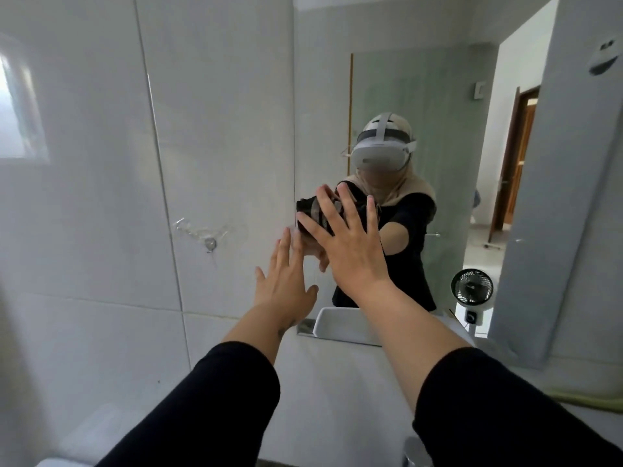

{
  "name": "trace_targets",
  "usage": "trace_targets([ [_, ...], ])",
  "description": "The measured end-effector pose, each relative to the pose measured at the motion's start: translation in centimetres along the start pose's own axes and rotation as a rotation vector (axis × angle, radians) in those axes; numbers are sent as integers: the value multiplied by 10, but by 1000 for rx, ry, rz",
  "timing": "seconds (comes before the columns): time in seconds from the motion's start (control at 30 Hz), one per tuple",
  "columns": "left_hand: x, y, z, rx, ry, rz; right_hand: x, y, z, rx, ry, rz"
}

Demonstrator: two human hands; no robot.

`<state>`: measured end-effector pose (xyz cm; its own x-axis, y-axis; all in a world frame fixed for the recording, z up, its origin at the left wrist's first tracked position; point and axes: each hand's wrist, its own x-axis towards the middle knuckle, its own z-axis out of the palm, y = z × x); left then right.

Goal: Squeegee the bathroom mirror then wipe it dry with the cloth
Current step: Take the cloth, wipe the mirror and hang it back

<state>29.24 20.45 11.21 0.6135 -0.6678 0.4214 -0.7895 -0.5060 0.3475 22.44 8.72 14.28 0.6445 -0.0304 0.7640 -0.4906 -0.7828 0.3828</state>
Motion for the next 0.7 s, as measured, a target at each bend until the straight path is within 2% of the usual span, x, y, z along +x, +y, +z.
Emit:
trace_targets([
  [0.2,-2,18,11,150,-7,29,-30,38,-8,30,-19,125],
  [0.33,-1,33,21,249,82,124,-48,65,-3,45,34,229],
  [0.47,3,47,33,278,151,190,-68,93,-4,43,40,337],
  [0.7,6,52,43,226,149,175,-103,142,-6,107,93,566],
])
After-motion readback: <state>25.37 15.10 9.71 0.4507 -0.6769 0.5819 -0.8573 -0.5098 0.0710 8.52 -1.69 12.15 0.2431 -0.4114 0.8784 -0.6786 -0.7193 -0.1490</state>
